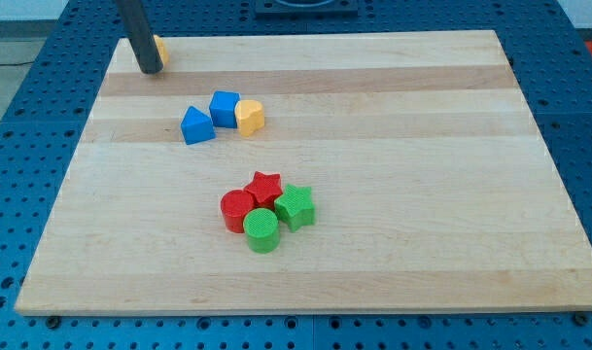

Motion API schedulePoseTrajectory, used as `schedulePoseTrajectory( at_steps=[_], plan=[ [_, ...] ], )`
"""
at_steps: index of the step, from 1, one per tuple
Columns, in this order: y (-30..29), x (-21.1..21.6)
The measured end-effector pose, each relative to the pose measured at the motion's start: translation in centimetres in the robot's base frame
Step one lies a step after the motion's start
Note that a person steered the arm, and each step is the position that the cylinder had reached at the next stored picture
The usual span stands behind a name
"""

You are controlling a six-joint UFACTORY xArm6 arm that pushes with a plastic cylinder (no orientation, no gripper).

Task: Move the yellow heart in between the blue blocks

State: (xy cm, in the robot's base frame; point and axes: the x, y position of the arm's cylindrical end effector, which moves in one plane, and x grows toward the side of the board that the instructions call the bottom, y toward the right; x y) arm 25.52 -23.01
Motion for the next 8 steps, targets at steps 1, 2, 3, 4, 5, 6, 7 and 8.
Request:
schedulePoseTrajectory(
  at_steps=[1, 2, 3, 4, 5, 6, 7, 8],
  plan=[
    [0.8, -0.7],
    [7.0, 0.1],
    [14.6, 1.6],
    [18.7, 5.0],
    [18.7, 9.5],
    [18.2, 13.0],
    [16.7, 14.6],
    [15.8, 15.0]
  ],
)
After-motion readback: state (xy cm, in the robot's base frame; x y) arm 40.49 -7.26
